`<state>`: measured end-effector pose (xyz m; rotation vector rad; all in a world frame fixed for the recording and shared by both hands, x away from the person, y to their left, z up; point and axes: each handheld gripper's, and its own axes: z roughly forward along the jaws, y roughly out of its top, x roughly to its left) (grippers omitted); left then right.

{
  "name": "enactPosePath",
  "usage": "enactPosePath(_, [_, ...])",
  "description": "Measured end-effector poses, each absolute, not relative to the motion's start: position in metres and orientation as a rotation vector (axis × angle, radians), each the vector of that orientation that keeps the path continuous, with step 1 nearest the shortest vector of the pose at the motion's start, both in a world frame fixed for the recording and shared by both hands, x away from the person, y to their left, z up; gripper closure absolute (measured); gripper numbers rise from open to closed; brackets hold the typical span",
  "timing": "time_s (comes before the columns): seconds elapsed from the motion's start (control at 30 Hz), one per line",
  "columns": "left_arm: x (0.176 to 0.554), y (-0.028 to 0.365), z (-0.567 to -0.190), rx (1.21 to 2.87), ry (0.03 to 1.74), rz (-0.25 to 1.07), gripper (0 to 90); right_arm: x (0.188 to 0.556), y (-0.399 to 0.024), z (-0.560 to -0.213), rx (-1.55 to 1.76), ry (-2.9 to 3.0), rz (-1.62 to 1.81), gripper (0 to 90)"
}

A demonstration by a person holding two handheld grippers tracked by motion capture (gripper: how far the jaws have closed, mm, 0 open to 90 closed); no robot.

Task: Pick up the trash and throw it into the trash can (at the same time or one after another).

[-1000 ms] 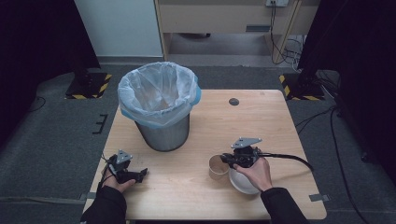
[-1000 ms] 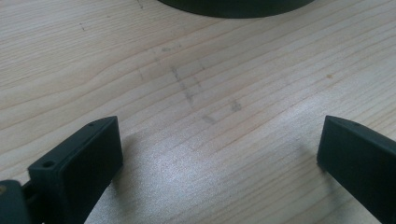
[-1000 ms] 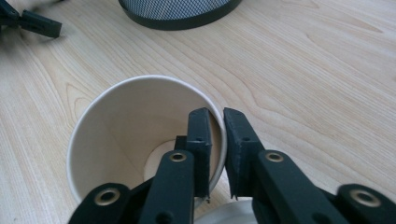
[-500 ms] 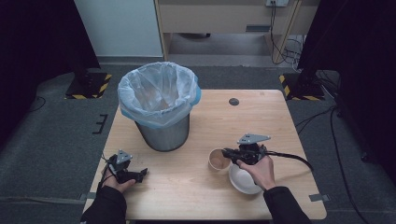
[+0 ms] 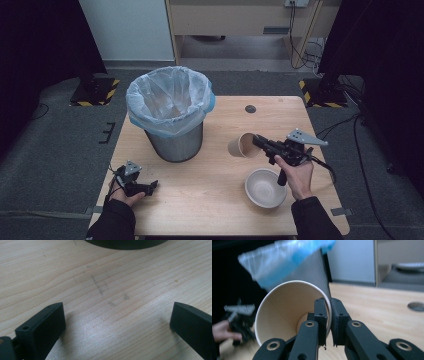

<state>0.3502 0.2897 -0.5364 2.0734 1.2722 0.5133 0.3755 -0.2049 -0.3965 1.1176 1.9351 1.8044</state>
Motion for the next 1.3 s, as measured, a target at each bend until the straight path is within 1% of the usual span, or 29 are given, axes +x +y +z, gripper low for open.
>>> enactPosePath(0.2, [0.350,0.290,-0.536,2.073,1.272,0.514,0.0,0.371,-0.216,-0.378,1.078,1.824,1.880,84.6])
enactPosePath(0.47, [0.350,0.290,-0.536,2.073,1.272,0.514,0.0,0.368,-0.221,-0.361,1.047,1.749,1.961,84.7])
enactPosePath(0.83, [0.350,0.290,-0.536,2.073,1.272,0.514,0.0,0.365,-0.220,-0.338,0.995,1.675,2.030,84.8])
enactPosePath(1.07, [0.350,0.290,-0.536,2.074,1.272,0.514,0.0,0.368,-0.218,-0.318,0.963,1.617,2.079,84.8])
enactPosePath(1.3, [0.350,0.290,-0.536,2.074,1.272,0.514,0.0,0.374,-0.210,-0.305,0.948,1.571,2.119,84.9])
